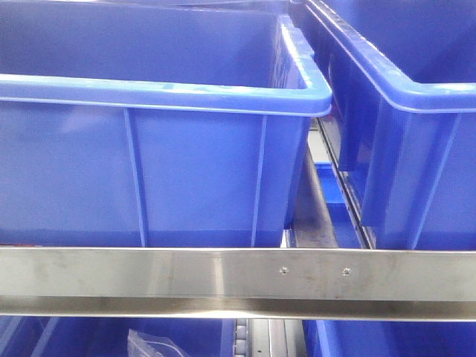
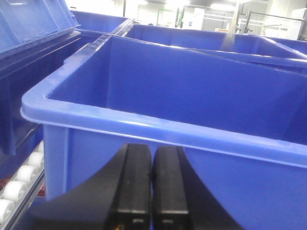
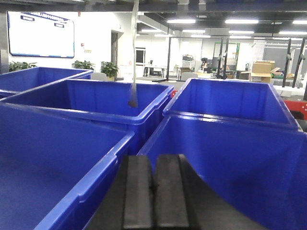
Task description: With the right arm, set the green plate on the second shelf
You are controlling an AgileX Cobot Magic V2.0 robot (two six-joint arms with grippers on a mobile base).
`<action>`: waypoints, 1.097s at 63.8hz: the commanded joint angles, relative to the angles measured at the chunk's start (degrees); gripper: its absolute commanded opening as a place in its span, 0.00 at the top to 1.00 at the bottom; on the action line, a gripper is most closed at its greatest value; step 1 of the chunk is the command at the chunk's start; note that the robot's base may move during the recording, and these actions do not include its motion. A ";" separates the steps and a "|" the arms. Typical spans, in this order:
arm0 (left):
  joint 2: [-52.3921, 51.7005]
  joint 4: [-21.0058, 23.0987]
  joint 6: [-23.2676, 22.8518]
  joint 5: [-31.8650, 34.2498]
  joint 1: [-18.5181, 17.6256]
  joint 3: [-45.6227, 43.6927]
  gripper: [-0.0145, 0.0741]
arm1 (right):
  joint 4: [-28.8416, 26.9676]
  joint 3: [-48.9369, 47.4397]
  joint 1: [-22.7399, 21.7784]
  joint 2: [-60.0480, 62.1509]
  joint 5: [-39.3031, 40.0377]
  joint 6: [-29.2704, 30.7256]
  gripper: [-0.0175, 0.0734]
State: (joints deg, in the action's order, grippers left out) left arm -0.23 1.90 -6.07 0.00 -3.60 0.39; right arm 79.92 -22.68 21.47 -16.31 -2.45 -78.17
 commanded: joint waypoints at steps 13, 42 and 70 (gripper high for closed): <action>-1.10 0.06 -0.17 4.64 0.09 2.34 0.69 | 1.19 -1.36 -0.15 -0.50 1.04 0.28 0.76; -1.10 0.06 -0.17 4.64 0.09 2.34 0.69 | 1.19 14.59 -17.38 14.65 15.66 0.17 0.76; -0.99 0.06 -0.17 4.64 0.09 2.34 0.69 | -2.03 23.21 -23.03 17.95 7.45 -3.40 0.76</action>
State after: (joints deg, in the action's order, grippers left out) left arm -0.23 1.90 -6.07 0.00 -3.60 0.39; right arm 78.62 1.54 -1.18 0.61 7.28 -81.23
